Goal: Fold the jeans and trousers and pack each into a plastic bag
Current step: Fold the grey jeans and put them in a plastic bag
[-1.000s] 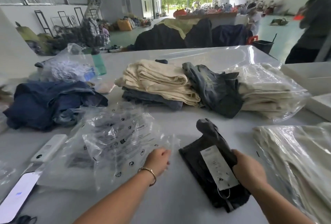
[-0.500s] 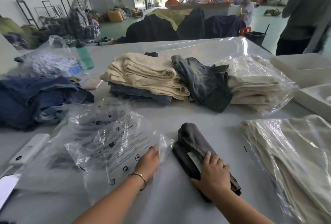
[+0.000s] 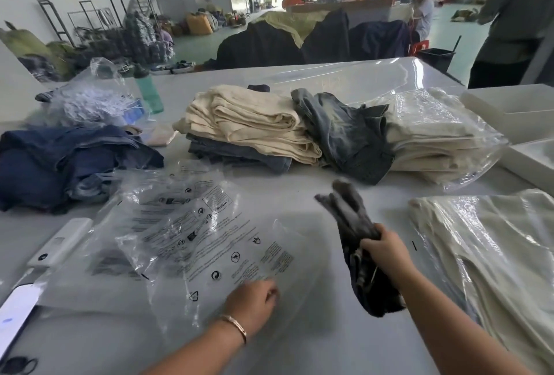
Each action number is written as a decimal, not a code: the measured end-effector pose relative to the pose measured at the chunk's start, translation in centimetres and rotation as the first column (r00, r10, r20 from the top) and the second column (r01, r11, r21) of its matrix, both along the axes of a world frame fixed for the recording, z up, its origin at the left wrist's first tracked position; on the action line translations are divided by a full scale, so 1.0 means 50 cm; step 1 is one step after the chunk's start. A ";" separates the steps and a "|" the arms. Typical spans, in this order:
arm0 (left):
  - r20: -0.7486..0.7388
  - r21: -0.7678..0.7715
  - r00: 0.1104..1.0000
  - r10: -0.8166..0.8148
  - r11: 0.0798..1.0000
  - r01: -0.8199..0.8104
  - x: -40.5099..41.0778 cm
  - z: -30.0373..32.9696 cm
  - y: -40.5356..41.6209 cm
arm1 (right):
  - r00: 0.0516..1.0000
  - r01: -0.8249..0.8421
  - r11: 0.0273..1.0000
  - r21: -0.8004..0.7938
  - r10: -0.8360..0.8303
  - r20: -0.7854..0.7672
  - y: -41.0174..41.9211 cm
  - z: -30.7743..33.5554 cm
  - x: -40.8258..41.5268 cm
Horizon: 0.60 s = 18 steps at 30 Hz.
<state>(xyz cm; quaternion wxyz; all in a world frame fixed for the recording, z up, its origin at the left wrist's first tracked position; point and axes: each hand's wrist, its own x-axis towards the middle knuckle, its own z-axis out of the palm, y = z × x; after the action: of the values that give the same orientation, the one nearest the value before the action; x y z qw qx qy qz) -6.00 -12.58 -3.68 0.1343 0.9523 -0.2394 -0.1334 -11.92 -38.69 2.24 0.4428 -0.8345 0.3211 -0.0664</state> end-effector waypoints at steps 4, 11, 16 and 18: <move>-0.279 -0.358 0.960 0.025 0.925 -0.128 0.051 0.073 -0.013 | 0.894 -0.163 0.914 0.370 -0.022 0.448 0.017 0.106 -0.007; -0.684 -0.566 0.729 0.035 0.605 -0.560 0.116 0.167 -0.001 | 0.789 -0.564 0.807 -0.174 0.589 0.177 0.098 0.126 -0.020; -0.643 -0.502 0.675 0.362 0.467 -0.728 0.157 0.179 0.039 | 0.760 -0.646 0.658 -0.387 0.601 -0.249 0.130 0.052 -0.049; -0.530 -0.537 0.757 0.382 0.540 -0.648 0.156 0.183 0.035 | 0.729 -0.682 0.595 -0.425 0.602 -0.327 0.153 0.037 -0.050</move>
<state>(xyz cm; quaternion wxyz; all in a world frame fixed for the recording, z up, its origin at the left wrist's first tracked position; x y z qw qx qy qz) 1.77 -10.82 5.49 0.5544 0.8161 0.0535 -0.1542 -14.41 -31.07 4.07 0.1697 -0.9825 0.0002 0.0765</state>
